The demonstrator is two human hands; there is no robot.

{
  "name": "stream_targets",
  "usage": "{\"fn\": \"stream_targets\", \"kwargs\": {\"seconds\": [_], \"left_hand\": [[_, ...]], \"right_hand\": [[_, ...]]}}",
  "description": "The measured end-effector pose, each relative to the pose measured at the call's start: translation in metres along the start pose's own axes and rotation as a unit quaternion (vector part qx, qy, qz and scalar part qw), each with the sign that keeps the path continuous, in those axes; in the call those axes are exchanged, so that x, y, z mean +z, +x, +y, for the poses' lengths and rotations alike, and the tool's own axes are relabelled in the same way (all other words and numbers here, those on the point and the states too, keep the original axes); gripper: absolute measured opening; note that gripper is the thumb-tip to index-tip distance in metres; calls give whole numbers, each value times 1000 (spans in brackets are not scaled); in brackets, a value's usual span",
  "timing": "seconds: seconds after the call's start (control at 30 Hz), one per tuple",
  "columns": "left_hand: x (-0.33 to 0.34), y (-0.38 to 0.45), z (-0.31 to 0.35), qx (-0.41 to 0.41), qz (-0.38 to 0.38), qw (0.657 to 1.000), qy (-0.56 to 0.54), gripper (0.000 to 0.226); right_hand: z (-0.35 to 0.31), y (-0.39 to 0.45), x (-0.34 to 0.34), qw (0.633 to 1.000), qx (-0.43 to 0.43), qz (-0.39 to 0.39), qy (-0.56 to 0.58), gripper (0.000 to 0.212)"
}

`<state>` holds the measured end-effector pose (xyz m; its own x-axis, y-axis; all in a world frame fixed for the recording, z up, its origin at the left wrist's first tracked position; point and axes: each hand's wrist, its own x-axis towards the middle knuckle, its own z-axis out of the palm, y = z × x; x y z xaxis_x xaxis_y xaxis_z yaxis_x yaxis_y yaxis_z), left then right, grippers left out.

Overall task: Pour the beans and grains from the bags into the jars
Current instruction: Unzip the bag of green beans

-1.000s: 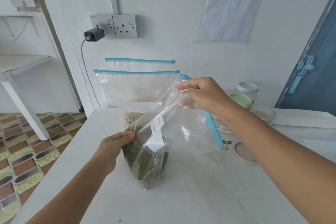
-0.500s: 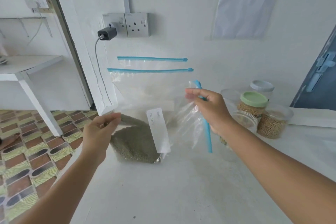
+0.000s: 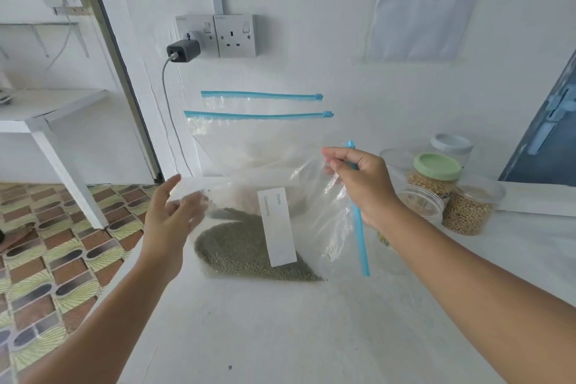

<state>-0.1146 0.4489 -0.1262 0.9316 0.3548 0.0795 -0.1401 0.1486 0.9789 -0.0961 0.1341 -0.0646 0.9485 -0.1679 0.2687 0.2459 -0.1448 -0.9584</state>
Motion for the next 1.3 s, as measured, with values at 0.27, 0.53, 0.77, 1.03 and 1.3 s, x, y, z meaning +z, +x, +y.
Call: {"fn": "stream_targets", "kwargs": {"seconds": [0.27, 0.53, 0.77, 1.03, 1.3], "left_hand": [[-15, 25, -1, -149, 50, 980, 120, 25], [-12, 18, 7, -193, -44, 944, 264, 12], [-10, 21, 17, -91, -24, 991, 93, 33], [-3, 19, 22, -136, -9, 991, -6, 16], [0, 25, 40, -168, 16, 985, -37, 2]], "right_hand": [[2, 1, 5, 1000, -2, 3, 12, 35], [5, 4, 5, 1000, 1, -1, 12, 34], [8, 7, 3, 999, 24, 23, 9, 36], [11, 12, 5, 999, 36, 36, 7, 33], [5, 19, 6, 995, 61, 57, 50, 34]]}}
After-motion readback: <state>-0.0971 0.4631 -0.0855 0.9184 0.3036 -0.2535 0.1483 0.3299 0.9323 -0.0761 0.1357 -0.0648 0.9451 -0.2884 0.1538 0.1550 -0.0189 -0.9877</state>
